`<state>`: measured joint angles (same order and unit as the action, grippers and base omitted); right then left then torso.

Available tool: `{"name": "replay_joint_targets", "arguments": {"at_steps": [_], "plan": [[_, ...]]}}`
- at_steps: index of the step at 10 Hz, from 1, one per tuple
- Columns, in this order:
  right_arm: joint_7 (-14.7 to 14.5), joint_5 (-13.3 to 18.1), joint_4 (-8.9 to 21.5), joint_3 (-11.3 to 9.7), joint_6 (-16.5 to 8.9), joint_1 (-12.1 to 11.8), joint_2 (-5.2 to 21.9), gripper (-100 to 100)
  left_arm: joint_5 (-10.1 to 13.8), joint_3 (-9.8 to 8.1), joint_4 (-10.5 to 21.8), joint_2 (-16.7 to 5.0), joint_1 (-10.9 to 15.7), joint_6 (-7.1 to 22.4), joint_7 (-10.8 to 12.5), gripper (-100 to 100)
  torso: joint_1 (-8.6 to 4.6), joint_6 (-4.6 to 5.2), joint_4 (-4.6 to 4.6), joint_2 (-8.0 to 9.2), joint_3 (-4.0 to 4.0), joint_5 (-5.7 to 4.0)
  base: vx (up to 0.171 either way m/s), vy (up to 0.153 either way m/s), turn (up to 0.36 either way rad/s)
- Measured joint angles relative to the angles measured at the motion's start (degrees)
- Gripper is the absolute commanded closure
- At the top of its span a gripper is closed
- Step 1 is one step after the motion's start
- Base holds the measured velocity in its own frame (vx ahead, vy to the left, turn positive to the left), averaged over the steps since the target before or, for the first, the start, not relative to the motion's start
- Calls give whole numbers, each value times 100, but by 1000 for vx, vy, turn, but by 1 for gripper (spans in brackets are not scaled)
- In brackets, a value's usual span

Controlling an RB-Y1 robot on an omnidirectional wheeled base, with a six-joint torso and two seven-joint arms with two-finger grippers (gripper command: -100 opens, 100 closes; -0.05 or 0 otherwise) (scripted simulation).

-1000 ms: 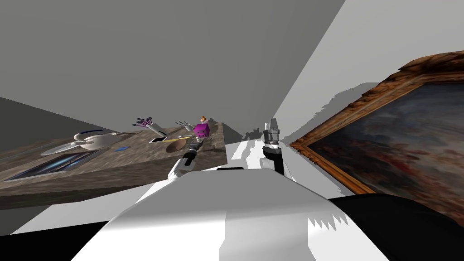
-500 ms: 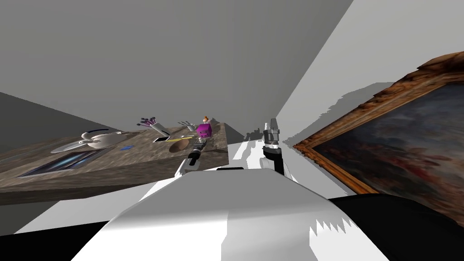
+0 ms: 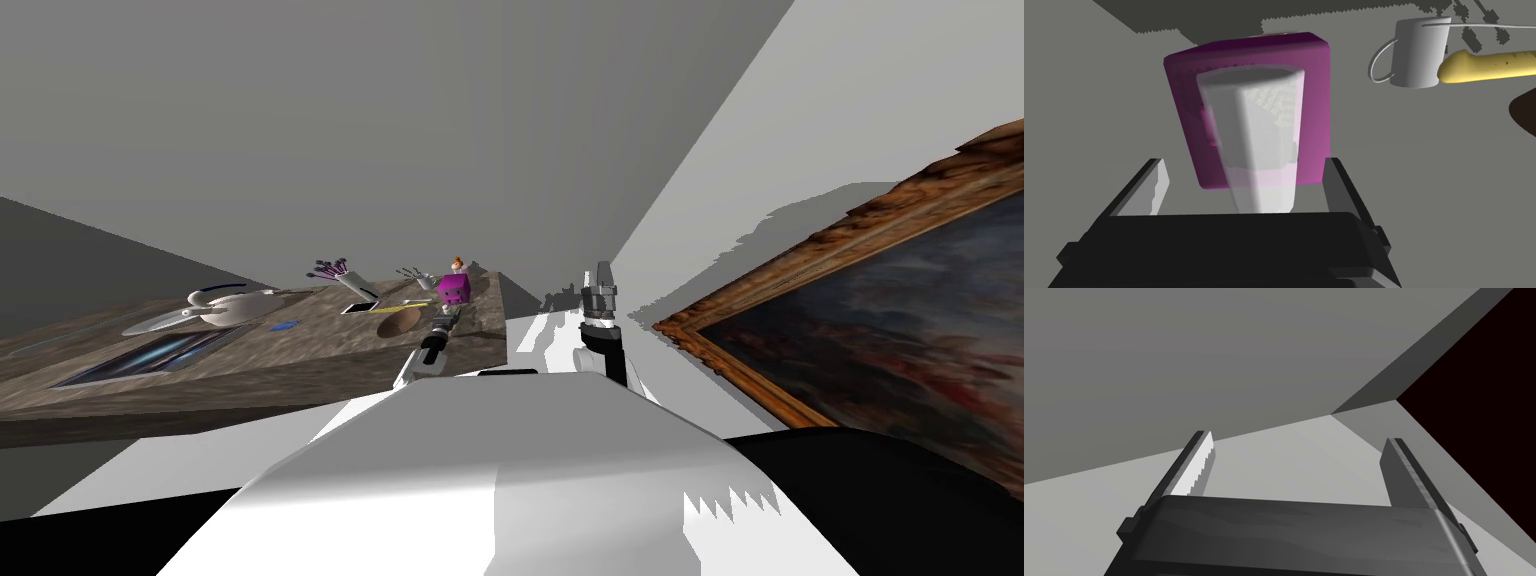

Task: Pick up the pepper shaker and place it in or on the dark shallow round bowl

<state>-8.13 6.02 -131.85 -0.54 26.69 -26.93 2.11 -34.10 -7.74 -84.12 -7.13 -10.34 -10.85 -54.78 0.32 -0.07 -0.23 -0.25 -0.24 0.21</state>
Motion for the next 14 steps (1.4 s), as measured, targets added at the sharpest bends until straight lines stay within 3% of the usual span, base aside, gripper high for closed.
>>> {"name": "replay_joint_targets", "arguments": {"at_steps": [3,4,7,8,9,10,14], "plan": [[0,0,0,0,0,0,0,0,70,95,-82,170,-29,4,-328,-100,7,0,0,2,1,1,29,58,39],[0,0,0,0,0,0,0,0,91,152,-184,312,-84,42,-428,-100,14,-1,1,4,2,3,25,73,30],[0,0,0,0,0,0,0,0,121,113,-95,693,-46,-16,-629,-100,5,0,2,11,6,1,5,39,15],[0,0,0,0,0,1,0,0,121,110,-90,704,-45,-24,-639,0,-3,0,3,13,7,0,0,0,0],[0,0,0,0,0,1,0,0,121,110,-90,703,-45,-23,-638,-100,-8,0,3,14,8,-2,0,0,0],[0,0,0,0,0,1,0,0,121,110,-90,703,-45,-23,-638,100,-10,0,3,14,8,-2,0,0,0],[0,0,0,-1,0,1,0,0,120,110,-93,702,-44,-25,-640,100,-10,1,1,11,5,-1,0,0,0]]}}
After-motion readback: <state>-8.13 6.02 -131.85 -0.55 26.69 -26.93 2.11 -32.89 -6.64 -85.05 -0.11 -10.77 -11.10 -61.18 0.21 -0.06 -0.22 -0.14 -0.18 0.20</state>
